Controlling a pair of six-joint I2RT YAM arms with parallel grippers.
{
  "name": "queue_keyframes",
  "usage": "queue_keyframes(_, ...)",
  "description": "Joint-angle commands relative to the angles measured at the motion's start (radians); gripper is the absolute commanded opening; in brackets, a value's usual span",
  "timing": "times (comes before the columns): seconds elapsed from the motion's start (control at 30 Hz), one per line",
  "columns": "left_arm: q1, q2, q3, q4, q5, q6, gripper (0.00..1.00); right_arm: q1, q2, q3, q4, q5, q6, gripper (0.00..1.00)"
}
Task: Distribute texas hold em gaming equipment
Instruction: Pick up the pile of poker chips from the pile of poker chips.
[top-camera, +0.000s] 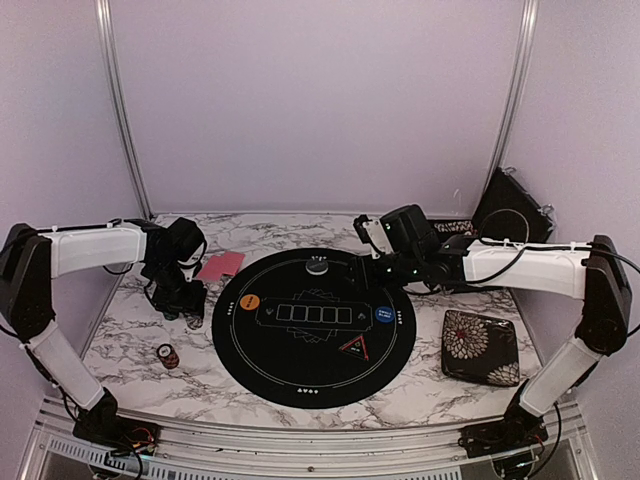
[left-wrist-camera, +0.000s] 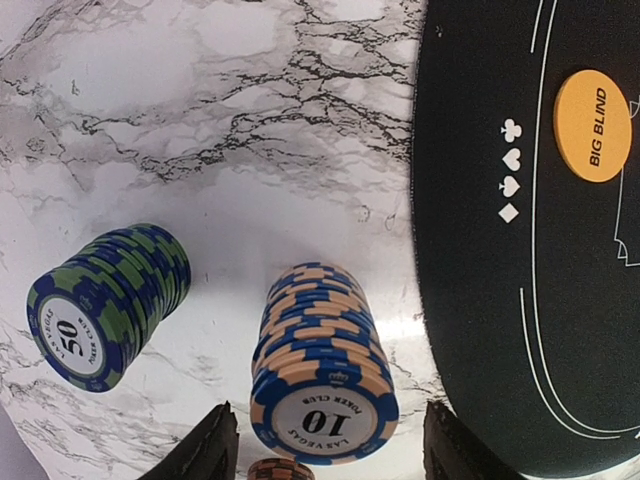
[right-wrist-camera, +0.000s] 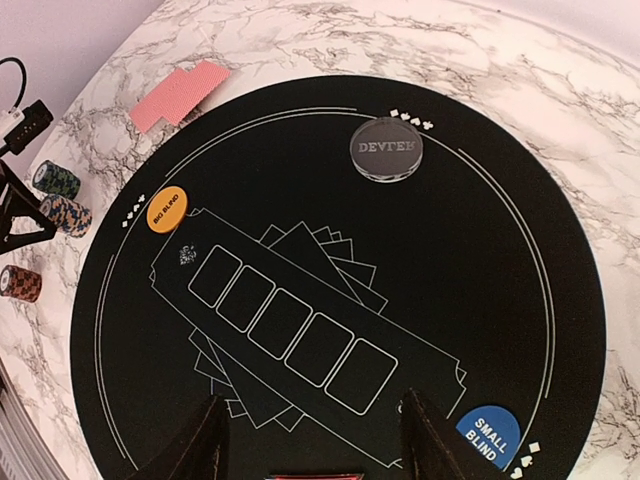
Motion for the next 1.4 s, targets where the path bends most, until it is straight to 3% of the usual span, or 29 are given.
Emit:
queue_keyframes(0.0,0.005,0.024,0.017,-0.032,0.005,0.017,0.64,-0.011,-0.032,-0.002,0.019,-0.008,-0.005,0.56)
queue_keyframes(1.37,0.005,0.083,0.047,-0.031,-0.024,0.036,0.5,-0.028,-0.053,-0.025,0.023,-0.007,-0.001,0.56)
